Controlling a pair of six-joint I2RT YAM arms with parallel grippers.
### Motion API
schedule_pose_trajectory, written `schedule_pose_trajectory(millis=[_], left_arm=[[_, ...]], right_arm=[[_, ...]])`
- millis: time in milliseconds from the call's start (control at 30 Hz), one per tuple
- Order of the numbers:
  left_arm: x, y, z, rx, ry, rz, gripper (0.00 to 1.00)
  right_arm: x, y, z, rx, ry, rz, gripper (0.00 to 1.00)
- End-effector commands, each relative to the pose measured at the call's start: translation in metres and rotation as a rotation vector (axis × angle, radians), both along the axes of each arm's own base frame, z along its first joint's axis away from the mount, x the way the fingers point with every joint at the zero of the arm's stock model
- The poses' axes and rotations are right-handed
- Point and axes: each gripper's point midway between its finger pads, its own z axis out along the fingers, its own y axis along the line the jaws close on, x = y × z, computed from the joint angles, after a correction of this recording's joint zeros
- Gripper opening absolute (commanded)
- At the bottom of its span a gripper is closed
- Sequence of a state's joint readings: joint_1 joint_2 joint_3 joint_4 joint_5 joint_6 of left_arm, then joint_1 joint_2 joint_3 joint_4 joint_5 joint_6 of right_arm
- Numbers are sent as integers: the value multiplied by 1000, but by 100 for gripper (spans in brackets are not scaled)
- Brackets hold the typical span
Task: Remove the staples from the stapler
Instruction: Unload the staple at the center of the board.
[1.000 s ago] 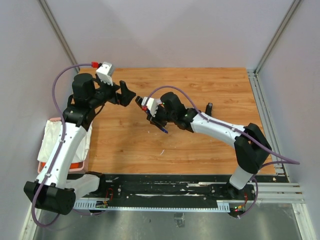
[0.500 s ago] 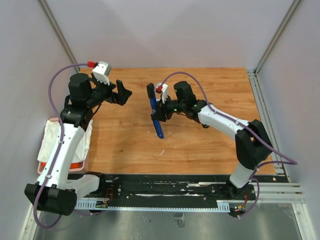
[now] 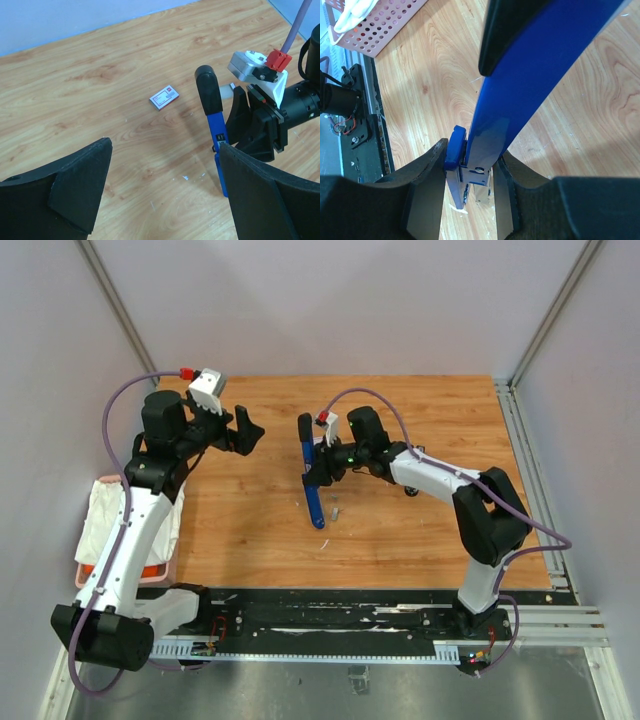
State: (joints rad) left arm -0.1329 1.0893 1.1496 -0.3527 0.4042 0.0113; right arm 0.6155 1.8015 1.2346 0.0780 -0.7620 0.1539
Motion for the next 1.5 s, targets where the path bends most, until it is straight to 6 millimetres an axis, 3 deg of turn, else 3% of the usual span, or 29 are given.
schedule_pose_trajectory(millis=[0,533,733,833,933,1200,1467], left_arm=[[-1,1,7,5,-48,-10,98],[-5,-1,7,-13,-48,-23,98],[-4,-1,5,-15,-43,-21,98],[-4,-2,4,-20,-39,-24,98],[-4,-3,4,-23,-38,-24,98],[-7,-3,2,-23,-40,-30,98],[-8,-4,2,-29,-41,-37,98]], right_arm=[[3,6,15,66,-7,22,26],[6,6,5,33,-5,26,26],[8,5,15,14,-57,7,27],[-5,13,31,114,11,58,28],[-12,20,33,161,95,91,28],[-13,24,24,206,222,113,28],[-5,22,-13,146,242,68,28]])
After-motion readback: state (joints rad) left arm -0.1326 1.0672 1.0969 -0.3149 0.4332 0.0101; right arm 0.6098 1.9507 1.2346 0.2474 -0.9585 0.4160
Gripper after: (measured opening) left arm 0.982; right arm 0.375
